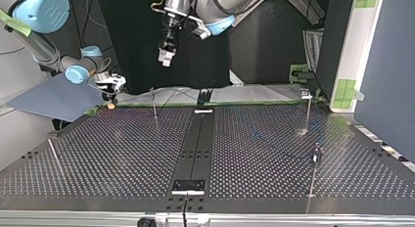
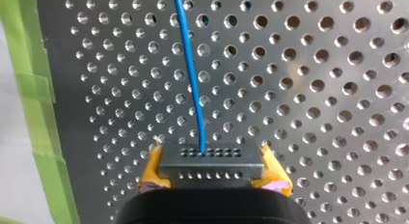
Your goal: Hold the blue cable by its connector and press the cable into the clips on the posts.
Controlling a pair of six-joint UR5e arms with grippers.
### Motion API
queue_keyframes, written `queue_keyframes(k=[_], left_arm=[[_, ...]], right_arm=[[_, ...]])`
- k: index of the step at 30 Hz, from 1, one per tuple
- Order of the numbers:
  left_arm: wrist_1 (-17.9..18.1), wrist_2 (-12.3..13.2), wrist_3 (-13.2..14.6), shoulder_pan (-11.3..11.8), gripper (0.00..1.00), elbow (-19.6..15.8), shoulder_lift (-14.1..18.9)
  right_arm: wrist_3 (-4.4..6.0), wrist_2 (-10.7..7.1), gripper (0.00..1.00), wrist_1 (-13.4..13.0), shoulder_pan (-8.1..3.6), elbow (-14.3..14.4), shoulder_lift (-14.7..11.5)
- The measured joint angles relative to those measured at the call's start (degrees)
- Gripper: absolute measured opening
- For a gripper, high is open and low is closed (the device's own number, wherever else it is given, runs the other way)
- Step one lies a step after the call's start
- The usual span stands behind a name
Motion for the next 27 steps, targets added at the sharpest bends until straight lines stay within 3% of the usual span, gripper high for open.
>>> queue_keyframes(k=[13, 18, 23, 27], left_arm=[[6.8, 0.5, -0.5, 2.3, 1.0, -6.8, 6.8], [9.8, 0.0, 0.6, 3.5, 1.0, -9.8, 9.5], [12.4, 0.0, 1.5, 4.4, 1.0, -12.4, 8.6], [14.8, 1.3, 1.1, 4.6, 1.0, -14.8, 6.4]], right_arm=[[-0.06, 0.02, 0.0, 0.0, 0.37, 0.0, 0.0], [-0.06, -0.02, 0.0, 0.0, 0.59, 0.0, 0.0], [-0.06, -0.06, 0.0, 0.1, 0.68, 0.0, -0.1], [-0.06, -0.06, 0.0, 0.2, 0.74, 0.0, -0.1]])
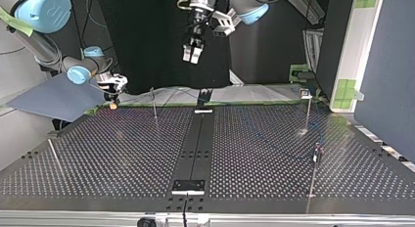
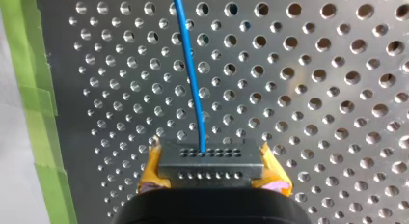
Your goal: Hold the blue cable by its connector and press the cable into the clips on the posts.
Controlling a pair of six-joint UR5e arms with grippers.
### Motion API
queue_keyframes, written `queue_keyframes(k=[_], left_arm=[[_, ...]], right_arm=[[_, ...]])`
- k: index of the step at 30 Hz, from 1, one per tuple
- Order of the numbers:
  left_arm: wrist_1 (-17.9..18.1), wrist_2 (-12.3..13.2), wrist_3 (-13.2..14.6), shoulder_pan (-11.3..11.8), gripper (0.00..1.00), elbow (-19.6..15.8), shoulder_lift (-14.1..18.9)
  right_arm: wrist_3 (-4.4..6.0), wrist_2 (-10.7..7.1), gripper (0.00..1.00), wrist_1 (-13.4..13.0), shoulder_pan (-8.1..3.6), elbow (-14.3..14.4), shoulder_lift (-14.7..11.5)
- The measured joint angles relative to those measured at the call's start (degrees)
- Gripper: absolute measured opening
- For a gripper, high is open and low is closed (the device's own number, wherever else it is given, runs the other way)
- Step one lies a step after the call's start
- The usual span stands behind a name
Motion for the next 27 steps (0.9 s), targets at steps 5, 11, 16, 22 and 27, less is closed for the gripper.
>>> queue_keyframes(k=[5, 11, 16, 22, 27], left_arm=[[2.8, 1.0, -0.3, 0.2, 1.0, -2.9, -2.8], [6.3, 0.4, -0.3, 0.8, 1.0, -6.3, -5.1], [9.2, 0.7, 0.2, 1.7, 1.0, -9.2, -5.4], [10.6, 1.9, 0.6, 2.7, 1.0, -12.7, -5.4], [10.9, 3.0, 0.1, 3.7, 1.0, -15.7, -5.4]], right_arm=[[-0.13, 0.0, 0.0, 0.1, 0.14, 0.0, -0.2], [-1.87, 0.03, 0.0, 1.6, 0.46, 0.0, -1.1], [-3.94, 0.49, 0.0, 3.8, 0.66, 0.7, -2.0], [-4.77, 2.86, 0.0, 3.6, 0.82, 3.6, -4.8], [-4.23, 4.35, 0.0, 1.9, 0.88, 6.7, -7.9]])
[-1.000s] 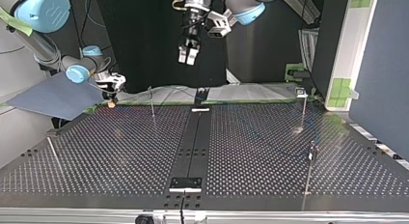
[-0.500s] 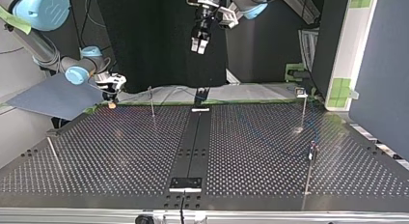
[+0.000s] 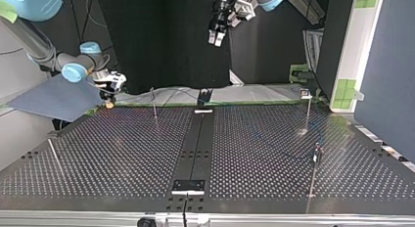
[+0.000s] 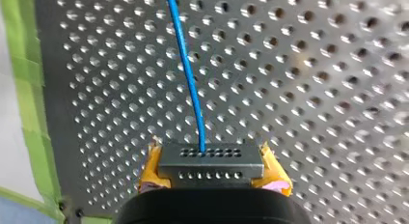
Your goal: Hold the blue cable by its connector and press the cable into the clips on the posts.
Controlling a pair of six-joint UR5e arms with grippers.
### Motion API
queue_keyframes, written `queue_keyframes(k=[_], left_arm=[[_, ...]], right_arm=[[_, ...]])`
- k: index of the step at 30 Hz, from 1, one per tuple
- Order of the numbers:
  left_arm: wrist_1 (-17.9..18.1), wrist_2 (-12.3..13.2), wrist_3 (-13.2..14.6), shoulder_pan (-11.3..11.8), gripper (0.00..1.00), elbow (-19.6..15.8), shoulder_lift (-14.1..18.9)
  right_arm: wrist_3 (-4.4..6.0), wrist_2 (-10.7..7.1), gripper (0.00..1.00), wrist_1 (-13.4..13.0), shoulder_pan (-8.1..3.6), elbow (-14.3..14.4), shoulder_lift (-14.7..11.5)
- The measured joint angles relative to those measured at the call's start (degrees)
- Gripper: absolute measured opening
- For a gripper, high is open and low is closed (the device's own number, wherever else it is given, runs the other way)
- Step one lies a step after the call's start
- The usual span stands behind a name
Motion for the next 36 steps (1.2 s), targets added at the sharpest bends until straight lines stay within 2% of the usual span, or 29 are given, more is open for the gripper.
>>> queue_keyframes(k=[4, 11, 13, 15, 18, 22, 27, 36], left_arm=[[-0.1, 1.9, 0.8, 1.9, 1.0, -2.2, 0.0], [-0.4, 5.9, 3.9, 6.0, 1.0, -6.3, 0.0], [-0.3, 6.7, 4.1, 7.2, 1.0, -7.6, 0.0], [-0.1, 7.0, 3.7, 8.0, 1.0, -8.9, 0.0], [-0.1, 7.8, 3.1, 8.4, 1.0, -10.7, 0.0], [0.0, 8.6, 3.5, 8.6, 1.0, -12.7, 0.0], [0.0, 8.5, 5.5, 8.6, 1.0, -13.5, 0.0], [0.0, 8.4, 6.7, 8.6, 1.0, -13.4, 0.0]], right_arm=[[0.15, 0.2, 0.0, -0.4, 0.12, 2.3, -2.3], [0.41, 0.41, 0.0, -1.3, 0.46, 6.4, -6.4], [0.74, 0.51, 0.0, -1.9, 0.5, 7.5, -7.5], [1.49, 0.72, 0.0, -2.9, 0.57, 8.7, -8.7], [2.51, 1.08, 0.0, -4.6, 0.73, 10.6, -10.6], [3.06, 1.39, 0.0, -5.6, 0.97, 12.2, -13.1], [2.95, 1.72, 0.0, -5.7, 1.55, 12.6, -15.0], [2.66, 1.63, 0.0, -5.8, 2.02, 12.6, -15.3]])
